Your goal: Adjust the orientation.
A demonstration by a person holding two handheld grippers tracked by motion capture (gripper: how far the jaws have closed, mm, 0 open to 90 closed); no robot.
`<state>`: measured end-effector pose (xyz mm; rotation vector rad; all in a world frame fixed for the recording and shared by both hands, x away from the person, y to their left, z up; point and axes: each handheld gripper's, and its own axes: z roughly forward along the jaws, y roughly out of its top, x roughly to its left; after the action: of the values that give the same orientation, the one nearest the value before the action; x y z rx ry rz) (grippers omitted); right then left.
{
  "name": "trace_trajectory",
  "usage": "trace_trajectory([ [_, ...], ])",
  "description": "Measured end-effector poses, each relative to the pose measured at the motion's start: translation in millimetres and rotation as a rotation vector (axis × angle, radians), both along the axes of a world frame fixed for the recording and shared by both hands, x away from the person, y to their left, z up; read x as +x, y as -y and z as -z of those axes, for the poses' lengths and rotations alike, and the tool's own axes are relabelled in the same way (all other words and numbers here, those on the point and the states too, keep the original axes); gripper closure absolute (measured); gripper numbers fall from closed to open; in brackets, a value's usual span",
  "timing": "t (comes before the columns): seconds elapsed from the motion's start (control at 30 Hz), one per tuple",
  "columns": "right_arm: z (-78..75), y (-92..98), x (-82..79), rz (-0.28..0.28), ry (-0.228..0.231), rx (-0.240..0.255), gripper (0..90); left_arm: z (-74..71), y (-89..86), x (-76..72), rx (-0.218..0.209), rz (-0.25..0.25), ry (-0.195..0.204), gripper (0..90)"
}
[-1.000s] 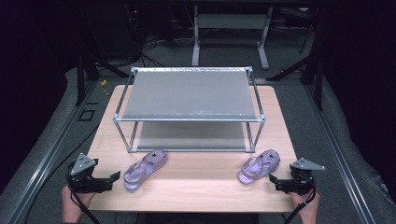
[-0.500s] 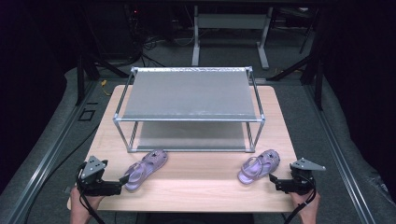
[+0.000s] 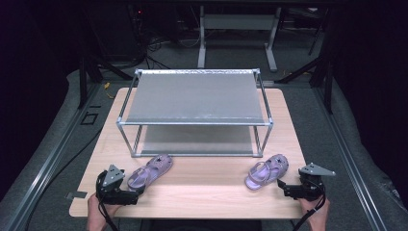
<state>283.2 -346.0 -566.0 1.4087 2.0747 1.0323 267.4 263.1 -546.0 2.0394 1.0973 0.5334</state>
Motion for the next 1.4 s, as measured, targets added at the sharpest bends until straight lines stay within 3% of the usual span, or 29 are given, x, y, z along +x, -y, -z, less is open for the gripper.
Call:
trace_trajectory([
  [0.23, 0.1, -0.3, 0.0, -0.004, 0.0, -0.001, 1.0, 10.7, 10.2, 5.0, 0.005, -0.01, -0.02, 0.4],
  [0.43, 0.2, -0.3, -0.1, -0.003, 0.0, -0.001, 1.1, 12.9, 15.6, 7.7, 0.014, -0.024, -0.015, 15.6],
  [0.73, 0.1, -0.2, -0.5, -0.001, 0.003, 0.001, 1.3, 21.7, 17.5, 6.5, 0.024, -0.022, -0.031, 29.7],
  [0.93, 0.1, -0.4, -0.5, -0.002, 0.003, 0.002, 1.4, 22.2, 17.8, 4.1, 0.026, -0.034, -0.009, 36.4],
  [1.4, 0.0, 0.4, -0.6, -0.003, 0.003, 0.007, 1.4, 19.6, 21.5, -3.5, 0.01, -0.05, 0.042, 37.6],
])
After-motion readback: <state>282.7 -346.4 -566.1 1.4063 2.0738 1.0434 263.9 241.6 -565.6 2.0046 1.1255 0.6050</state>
